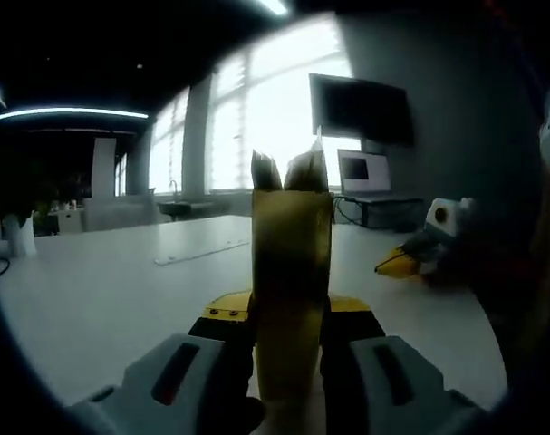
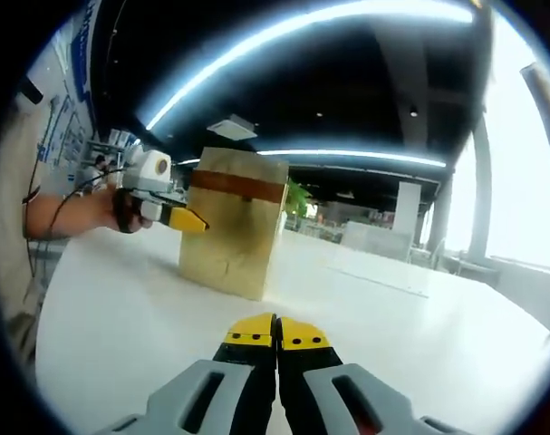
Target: Extract single mask from mask box in order stack masks on table
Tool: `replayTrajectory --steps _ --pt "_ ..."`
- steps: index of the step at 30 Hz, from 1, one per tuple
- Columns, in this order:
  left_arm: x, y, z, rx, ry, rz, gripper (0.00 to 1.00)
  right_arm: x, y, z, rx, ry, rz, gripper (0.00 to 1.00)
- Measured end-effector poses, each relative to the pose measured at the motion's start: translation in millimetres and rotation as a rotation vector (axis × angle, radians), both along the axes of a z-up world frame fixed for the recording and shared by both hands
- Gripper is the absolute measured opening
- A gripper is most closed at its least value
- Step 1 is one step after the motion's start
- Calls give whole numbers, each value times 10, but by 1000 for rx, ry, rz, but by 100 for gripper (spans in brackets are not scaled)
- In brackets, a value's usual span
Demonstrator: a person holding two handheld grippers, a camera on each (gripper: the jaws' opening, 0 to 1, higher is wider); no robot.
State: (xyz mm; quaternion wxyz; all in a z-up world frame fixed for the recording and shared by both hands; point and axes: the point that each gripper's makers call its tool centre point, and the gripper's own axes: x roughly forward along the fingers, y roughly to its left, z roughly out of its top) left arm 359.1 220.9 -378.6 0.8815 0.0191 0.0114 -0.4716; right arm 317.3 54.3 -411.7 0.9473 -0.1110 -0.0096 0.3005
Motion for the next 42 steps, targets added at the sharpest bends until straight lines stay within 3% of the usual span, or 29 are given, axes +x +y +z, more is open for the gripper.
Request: replayTrajectory --steps 5,9,21,26,32,42 --pt "-97 75 3 -15 0 8 18 40 -52 -22 34 40 -11 0" --pt "-175 95 14 -42 -1 10 18 47 -37 -76 17 54 -21 0" --pt "-272 84 36 -61 -15 1 19 50 -46 -93 3 64 -24 0" --pt "-272 99 23 -103 12 19 20 45 -49 -90 2 64 -25 0" --pt "-288 62 -166 -53 28 31 25 36 -29 -77 -8 50 -16 0" --pt "-226 57 -316 13 41 53 25 30 -21 -65 -16 36 -13 0"
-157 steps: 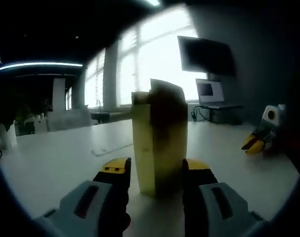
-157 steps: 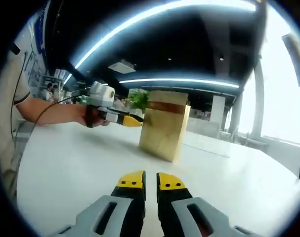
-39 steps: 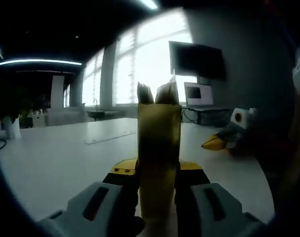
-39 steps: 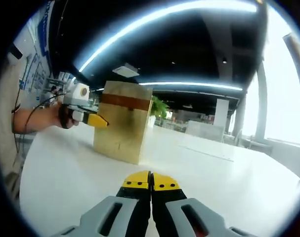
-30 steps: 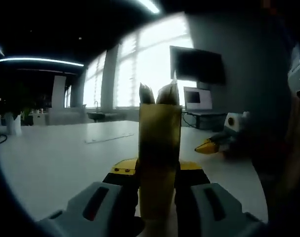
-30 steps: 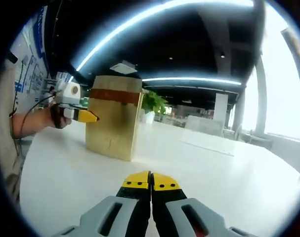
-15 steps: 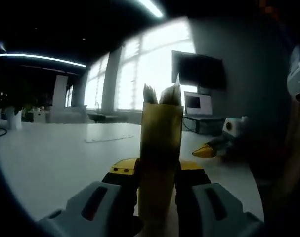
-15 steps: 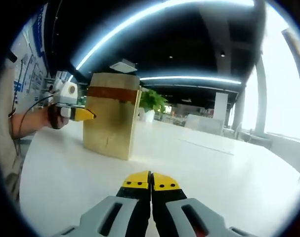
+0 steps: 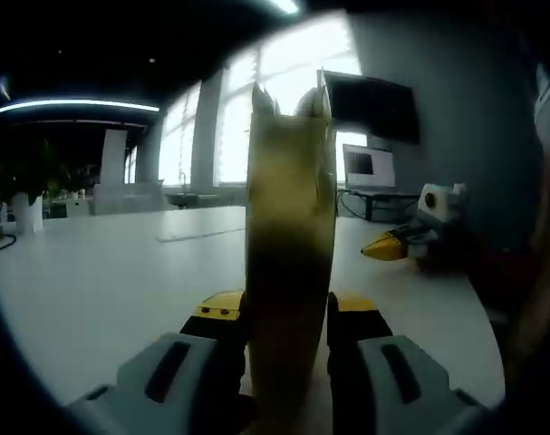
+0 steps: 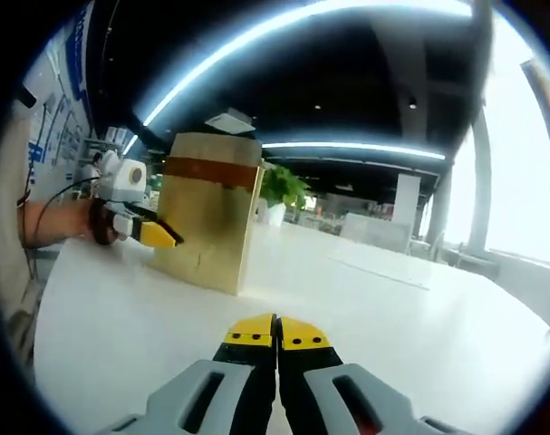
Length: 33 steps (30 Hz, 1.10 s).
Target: Extract single mask from mask box in order stack masks on table
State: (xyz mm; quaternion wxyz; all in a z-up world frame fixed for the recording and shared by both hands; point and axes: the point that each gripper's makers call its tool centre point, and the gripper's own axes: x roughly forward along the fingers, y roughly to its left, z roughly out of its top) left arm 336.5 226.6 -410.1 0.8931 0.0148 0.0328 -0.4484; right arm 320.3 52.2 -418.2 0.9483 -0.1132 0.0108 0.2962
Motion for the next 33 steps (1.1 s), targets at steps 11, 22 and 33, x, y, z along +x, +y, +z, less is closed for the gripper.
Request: replayTrajectory --steps 11,22,33 --pt "-5 -52 -2 9 -23 -7 20 -21 38 14 -9 -24 8 0" --pt "-128 -87 10 8 -21 -10 19 -12 2 89 34 -48 1 0" --pt "-90 90 -29 11 -20 30 19 -19 56 -20 -38 -24 10 0"
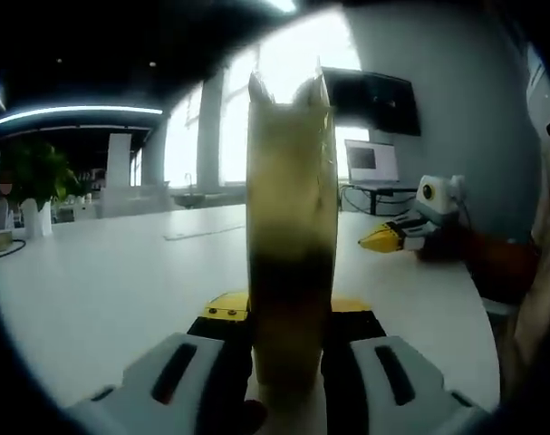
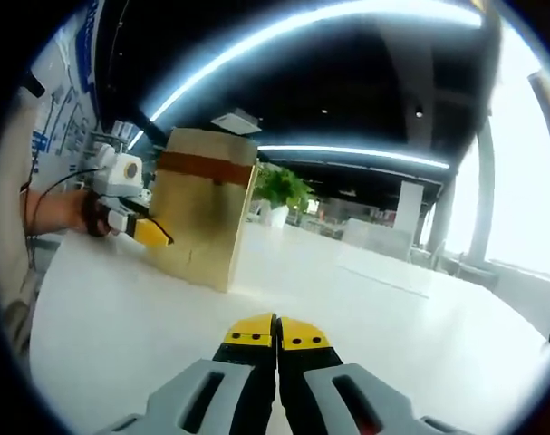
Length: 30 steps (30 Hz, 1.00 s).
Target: Extract single mask from mask box in order stack masks on table
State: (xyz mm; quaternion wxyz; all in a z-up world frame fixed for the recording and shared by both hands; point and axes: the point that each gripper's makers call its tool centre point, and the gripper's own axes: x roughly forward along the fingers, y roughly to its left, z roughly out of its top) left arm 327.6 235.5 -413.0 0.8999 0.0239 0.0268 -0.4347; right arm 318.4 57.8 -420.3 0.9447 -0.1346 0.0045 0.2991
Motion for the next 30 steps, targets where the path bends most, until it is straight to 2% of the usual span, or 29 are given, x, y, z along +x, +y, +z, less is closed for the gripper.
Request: replayTrajectory --steps 6,11,13,17,23,25,26,27,30 --pt "15 59 -5 3 3 13 19 10 -3 -21 -3 13 -6 0" --pt "-16 138 -10 3 1 26 19 15 2 -47 -35 10 -15 0" --pt "2 113 -8 -4 1 25 20 13 7 -46 -34 11 -12 0" --pt "5 84 0 6 -25 37 20 1 16 -4 -4 5 2 0" --pt "-41 148 -11 0 -25 32 20 -6 41 44 -7 -17 5 0" --pt "-42 140 -7 2 -26 33 20 6 34 84 -10 -33 -7 0" --pt "-50 150 -9 2 -25 33 20 70 -62 117 -13 -40 -74 0" --pt "-54 152 -9 1 -24 33 20 82 -61 122 -51 -49 -74 0" --pt "-66 154 -6 3 -23 34 20 70 15 218 -54 -50 -73 0"
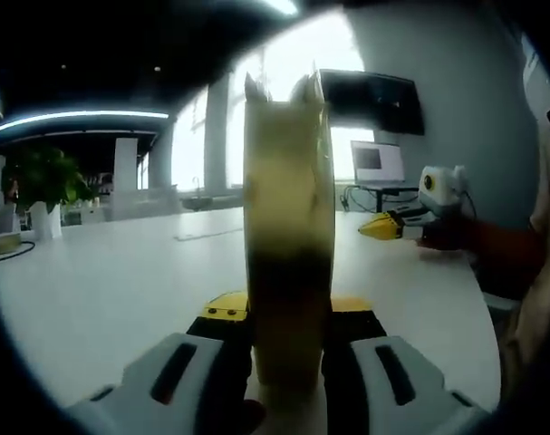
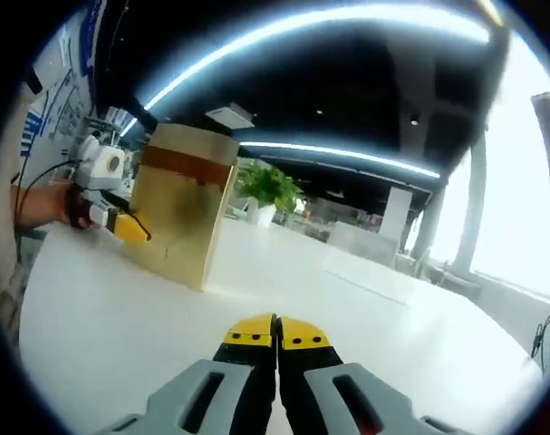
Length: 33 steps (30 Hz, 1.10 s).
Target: Extract single mask from mask box in order stack masks on table
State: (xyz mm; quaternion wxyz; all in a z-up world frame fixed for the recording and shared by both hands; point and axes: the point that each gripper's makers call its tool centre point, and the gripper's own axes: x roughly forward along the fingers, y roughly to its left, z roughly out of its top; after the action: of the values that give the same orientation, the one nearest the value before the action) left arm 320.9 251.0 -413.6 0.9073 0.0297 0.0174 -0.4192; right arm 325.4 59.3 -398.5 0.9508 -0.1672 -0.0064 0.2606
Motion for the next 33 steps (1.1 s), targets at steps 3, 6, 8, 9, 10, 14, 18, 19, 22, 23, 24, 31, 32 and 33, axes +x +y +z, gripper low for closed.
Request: replayTrajectory --steps 3,6,8,9,10,14,18,19,22,23,24,31,32,33 --pt "-7 -1 0 -1 3 -1 20 -45 98 213 -7 -33 17 0" --pt "-13 -3 -2 -2 8 -2 20 -86 198 422 -34 -65 46 0" --pt "-15 -5 -2 -3 9 -2 20 -103 246 527 -49 -73 63 0" --pt "-16 -6 -2 -3 9 -3 20 -116 269 577 -48 -76 74 0" --pt "-17 -7 -2 -4 11 -4 20 -130 286 626 -48 -81 84 0" --pt "-22 -12 -3 -6 15 -6 20 -166 343 799 -65 -97 111 0" --pt "-24 -13 -4 -5 14 -2 20 -199 421 971 -85 -119 140 1" --pt "-24 -12 -4 -5 14 -2 20 -208 443 1011 -88 -121 147 2" --pt "-25 -12 -6 -4 14 -1 20 -238 514 1106 -122 -134 168 3" --pt "-26 -12 -6 -4 14 -1 20 -251 535 1134 -139 -139 175 3" --pt "-26 -14 -5 -5 15 -2 20 -260 550 1163 -150 -143 177 3" --pt "-23 -11 -5 -6 18 -5 20 -357 661 1262 -188 -156 210 4" --pt "-26 -17 -4 -7 18 -5 20 -374 677 1247 -186 -159 212 4" --pt "-32 -26 -2 -6 18 -5 20 -388 690 1228 -183 -157 213 4"
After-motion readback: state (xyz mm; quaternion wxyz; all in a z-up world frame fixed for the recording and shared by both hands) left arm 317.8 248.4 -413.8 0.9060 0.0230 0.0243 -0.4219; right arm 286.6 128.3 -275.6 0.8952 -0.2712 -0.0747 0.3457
